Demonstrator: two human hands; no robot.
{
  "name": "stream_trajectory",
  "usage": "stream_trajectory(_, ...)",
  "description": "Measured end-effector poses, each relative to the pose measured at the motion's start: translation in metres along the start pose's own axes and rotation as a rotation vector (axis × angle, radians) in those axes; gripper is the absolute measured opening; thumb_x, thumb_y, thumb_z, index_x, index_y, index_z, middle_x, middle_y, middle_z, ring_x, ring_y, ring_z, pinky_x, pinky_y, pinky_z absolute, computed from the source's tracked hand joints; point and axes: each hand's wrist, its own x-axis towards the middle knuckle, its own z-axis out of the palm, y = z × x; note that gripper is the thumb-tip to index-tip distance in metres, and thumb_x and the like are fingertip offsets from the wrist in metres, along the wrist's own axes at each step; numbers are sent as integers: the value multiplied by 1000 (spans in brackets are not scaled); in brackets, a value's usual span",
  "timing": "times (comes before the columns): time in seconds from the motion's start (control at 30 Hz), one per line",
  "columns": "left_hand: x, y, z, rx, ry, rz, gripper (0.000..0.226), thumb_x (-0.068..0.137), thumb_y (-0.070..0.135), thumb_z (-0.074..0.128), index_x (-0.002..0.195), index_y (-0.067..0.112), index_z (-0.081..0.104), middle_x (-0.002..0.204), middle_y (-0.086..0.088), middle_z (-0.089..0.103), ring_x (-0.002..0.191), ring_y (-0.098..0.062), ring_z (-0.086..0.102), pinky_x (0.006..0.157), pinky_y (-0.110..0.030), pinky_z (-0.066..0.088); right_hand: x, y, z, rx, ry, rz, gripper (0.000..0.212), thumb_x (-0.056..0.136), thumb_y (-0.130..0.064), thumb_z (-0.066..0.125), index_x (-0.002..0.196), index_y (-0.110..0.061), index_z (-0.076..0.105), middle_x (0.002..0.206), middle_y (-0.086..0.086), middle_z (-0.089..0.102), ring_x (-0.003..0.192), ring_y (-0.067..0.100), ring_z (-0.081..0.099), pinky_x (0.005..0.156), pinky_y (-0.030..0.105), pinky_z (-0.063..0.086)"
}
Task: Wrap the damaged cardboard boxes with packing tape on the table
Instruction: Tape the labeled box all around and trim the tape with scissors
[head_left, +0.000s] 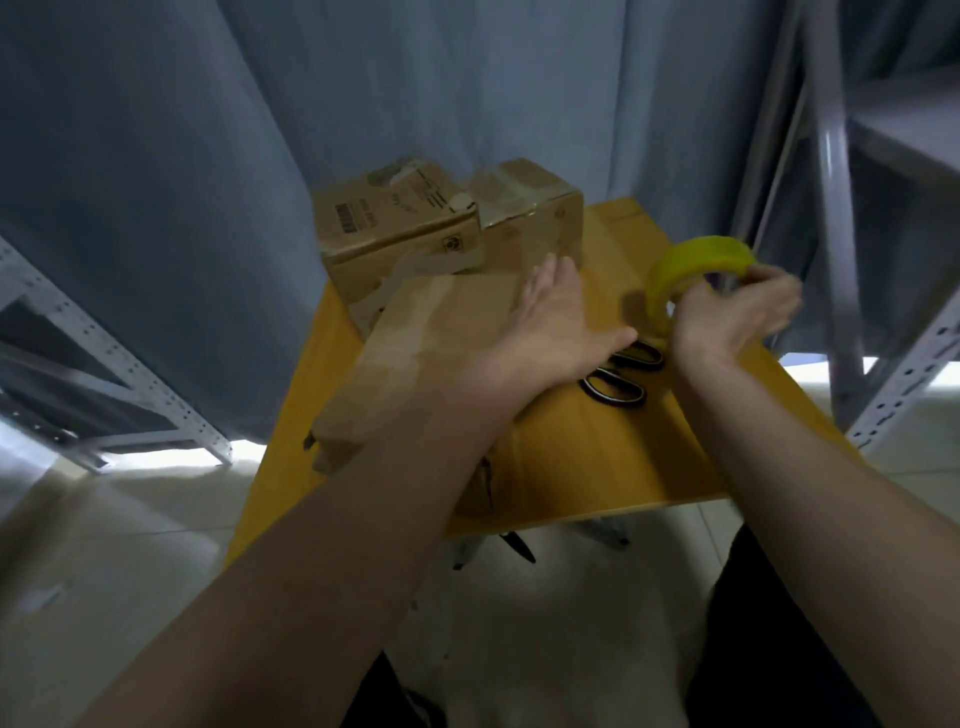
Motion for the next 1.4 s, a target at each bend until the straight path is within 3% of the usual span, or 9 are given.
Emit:
stream_trajectory(0.13,31,30,23,-338,-154,-143,78,99,39,51,156,11,5,163,-5,10,141,-25,30,109,-32,31,52,27,1,-134,-54,252,61,85,-18,67,135,-5,36,143,16,35,133,33,34,101,26,22)
stream_trajectory(0.27,61,34,50,-435,-139,-229,58,103,16,41,154,9,16,135,-5,48,72,-8,41,56,-18,32,76,50,8,-128,-327,314,66,84,-21,71,136,2,37,138,20,48,127,33,48,96,33,39)
stream_trajectory(0.4,89,29,62,-520,-84,-250,52,104,13,35,154,11,20,155,-8,31,123,-24,46,76,-21,33,87,52,11,-160,-442,127,30,88,-14,61,114,-1,62,113,21,65,107,36,61,86,40,47)
stream_trajectory(0.57,119,13,75,-577,-100,-138,65,93,-10,42,151,16,29,151,-7,42,97,-11,59,62,-5,45,89,41,17,-102,-546,-142,35,85,3,45,116,-6,60,109,14,65,102,25,58,83,33,45)
stream_trajectory(0.67,133,2,89,-574,-148,-89,61,89,-11,58,143,14,43,137,-6,56,119,-21,55,86,-20,48,91,42,19,-62,-550,-183,38,84,3,45,117,-8,59,102,5,61,98,19,56,84,29,45)
stream_trajectory(0.8,148,14,98,-631,-219,-60,43,84,-7,67,119,17,56,114,-3,65,100,-16,61,83,-25,50,107,28,25,63,-451,-155,26,88,-1,50,112,-8,59,102,3,61,97,14,56,88,29,46)
stream_trajectory(1.1,139,40,89,-1541,-193,-280,51,80,-26,22,111,1,53,104,-24,62,109,-40,59,94,-44,51,126,16,27,124,-494,-16,20,87,-6,56,101,-21,59,105,10,68,99,25,65,92,47,52)
stream_trajectory(1.27,109,50,71,-1881,-132,-415,11,92,-3,45,90,0,55,96,-23,61,97,-39,61,92,-47,50,112,1,22,233,-480,105,22,88,-6,55,96,-26,58,99,4,67,96,23,66,90,47,54)
stream_trajectory(1.4,82,58,49,-1991,-56,-484,16,93,-5,55,78,-1,58,82,-17,61,80,-26,60,87,-38,51,89,-23,14,349,-417,138,15,85,-11,61,97,-21,60,97,6,68,91,22,67,83,47,57)
